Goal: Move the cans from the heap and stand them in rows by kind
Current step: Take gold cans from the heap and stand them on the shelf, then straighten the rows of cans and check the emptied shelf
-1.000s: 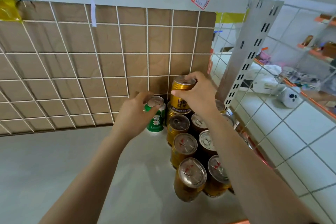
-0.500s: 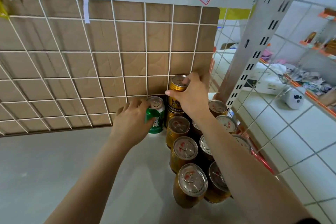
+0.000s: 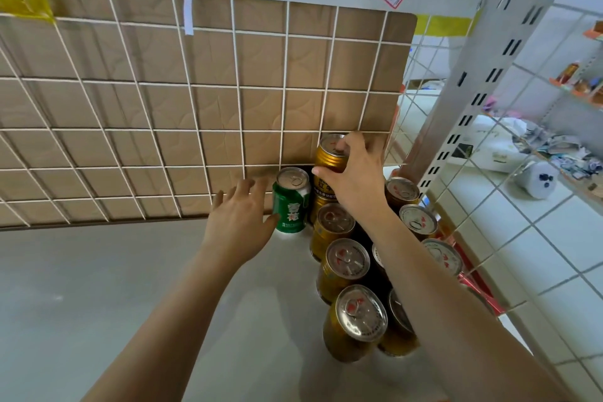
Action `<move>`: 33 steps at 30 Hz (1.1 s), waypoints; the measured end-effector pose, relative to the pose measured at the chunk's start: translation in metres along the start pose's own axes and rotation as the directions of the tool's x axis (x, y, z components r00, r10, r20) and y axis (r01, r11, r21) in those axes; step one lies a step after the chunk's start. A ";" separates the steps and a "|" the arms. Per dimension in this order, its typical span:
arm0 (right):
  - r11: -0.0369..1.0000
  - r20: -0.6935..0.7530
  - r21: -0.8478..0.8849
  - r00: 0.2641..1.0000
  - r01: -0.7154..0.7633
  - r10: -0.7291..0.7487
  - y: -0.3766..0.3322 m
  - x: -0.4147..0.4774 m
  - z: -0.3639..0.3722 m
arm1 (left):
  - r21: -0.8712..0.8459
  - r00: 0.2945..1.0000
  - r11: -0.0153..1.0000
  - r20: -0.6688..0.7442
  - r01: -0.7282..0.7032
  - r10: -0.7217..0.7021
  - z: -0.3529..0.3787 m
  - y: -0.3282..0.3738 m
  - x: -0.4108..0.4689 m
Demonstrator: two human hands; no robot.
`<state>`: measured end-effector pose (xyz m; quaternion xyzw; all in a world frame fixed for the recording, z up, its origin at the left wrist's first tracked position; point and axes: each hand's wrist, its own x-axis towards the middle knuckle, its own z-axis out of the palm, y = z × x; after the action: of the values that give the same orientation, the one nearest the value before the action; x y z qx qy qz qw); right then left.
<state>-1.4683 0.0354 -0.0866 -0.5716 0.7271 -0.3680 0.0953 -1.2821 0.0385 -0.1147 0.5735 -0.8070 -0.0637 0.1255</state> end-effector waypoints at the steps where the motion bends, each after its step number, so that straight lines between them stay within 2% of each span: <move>1: 1.000 0.016 -0.008 1.000 0.008 -0.008 0.000 -0.004 -0.003 | 0.008 1.000 1.000 0.009 0.001 -0.001 0.000 -0.002 -0.001; 5: 0.992 0.094 -0.120 0.995 0.036 -0.025 -0.002 -0.024 -0.017 | 0.065 1.000 0.998 0.021 -0.019 0.017 0.000 -0.008 -0.009; 10: 0.961 0.119 -0.277 0.993 0.013 0.020 -0.007 -0.062 -0.027 | 0.112 0.997 0.993 0.064 -0.036 0.029 0.003 -0.014 -0.025; 14: 0.929 0.151 -0.365 0.989 0.063 -0.008 -0.017 -0.100 -0.027 | 0.058 0.995 0.996 0.087 -0.063 0.058 0.004 -0.015 -0.047; 17: 0.929 0.174 -0.358 0.984 0.093 -0.032 -0.030 -0.131 -0.024 | -0.007 0.995 0.999 0.087 -0.041 0.042 0.000 -0.022 -0.070; 22: 0.879 0.264 -0.443 0.963 0.175 -0.059 -0.054 -0.186 -0.012 | -0.060 0.997 0.995 0.032 0.078 -0.076 -0.018 -0.046 -0.129; 26: 0.868 0.349 -0.415 0.928 0.274 -0.126 -0.065 -0.232 0.001 | -0.093 0.978 0.974 0.012 0.208 -0.207 -0.027 -0.062 -0.186; 30: 0.888 0.349 -0.327 0.914 0.325 -0.206 -0.065 -0.273 0.018 | -0.151 0.913 0.901 0.015 0.406 -0.408 -0.031 -0.077 -0.250; 33: 0.891 0.353 -0.278 0.901 0.360 -0.254 -0.070 -0.295 0.037 | -0.127 0.867 0.858 0.031 0.497 -0.497 -0.034 -0.098 -0.296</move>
<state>-1.2972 0.2803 -0.1515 -0.7383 0.6546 -0.1555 0.0479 -1.0923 0.2856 -0.1448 0.7529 -0.6256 -0.1456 0.1431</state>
